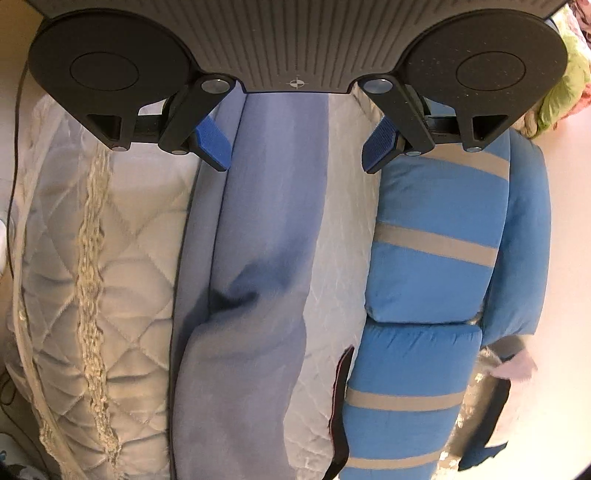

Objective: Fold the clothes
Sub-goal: 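Pinch the sweatpants edge once more with the left gripper and release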

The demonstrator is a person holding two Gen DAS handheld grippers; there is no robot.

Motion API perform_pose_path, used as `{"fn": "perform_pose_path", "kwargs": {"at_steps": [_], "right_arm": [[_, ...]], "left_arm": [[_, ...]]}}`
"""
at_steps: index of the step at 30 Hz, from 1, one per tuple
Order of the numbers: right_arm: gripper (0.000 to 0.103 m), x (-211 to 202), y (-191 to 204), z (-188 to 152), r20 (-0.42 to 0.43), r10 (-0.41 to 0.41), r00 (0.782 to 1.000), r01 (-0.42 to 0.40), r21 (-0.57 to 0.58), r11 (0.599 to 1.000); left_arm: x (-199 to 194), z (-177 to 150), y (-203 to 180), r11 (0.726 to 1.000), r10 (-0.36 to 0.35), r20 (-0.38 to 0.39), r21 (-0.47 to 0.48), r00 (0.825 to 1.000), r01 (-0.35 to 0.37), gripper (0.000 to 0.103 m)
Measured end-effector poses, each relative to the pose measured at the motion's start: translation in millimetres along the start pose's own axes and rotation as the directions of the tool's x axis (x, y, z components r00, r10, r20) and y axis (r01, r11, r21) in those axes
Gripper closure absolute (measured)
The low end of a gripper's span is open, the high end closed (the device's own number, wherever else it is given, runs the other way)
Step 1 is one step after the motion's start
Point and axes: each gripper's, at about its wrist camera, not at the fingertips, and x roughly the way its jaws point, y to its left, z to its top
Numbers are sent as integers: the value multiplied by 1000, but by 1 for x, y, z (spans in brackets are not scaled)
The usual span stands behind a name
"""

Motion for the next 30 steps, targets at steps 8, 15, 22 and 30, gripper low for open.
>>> {"fn": "perform_pose_path", "kwargs": {"at_steps": [8, 15, 22, 30], "right_arm": [[0, 0, -3, 2, -1, 2, 1000, -2, 20, 1000], [0, 1, 3, 3, 4, 6, 1000, -6, -9, 1000], [0, 2, 2, 2, -6, 1, 1000, -1, -2, 1000], [0, 4, 3, 2, -12, 2, 1000, -2, -6, 1000]], "left_arm": [[20, 3, -24, 983, 107, 8, 147, 994, -107, 25], [25, 5, -44, 941, 246, 10, 238, 969, -241, 25], [9, -1, -48, 945, 250, -15, 221, 968, -240, 100], [-8, -26, -47, 967, 173, -7, 189, 985, -168, 101]]}}
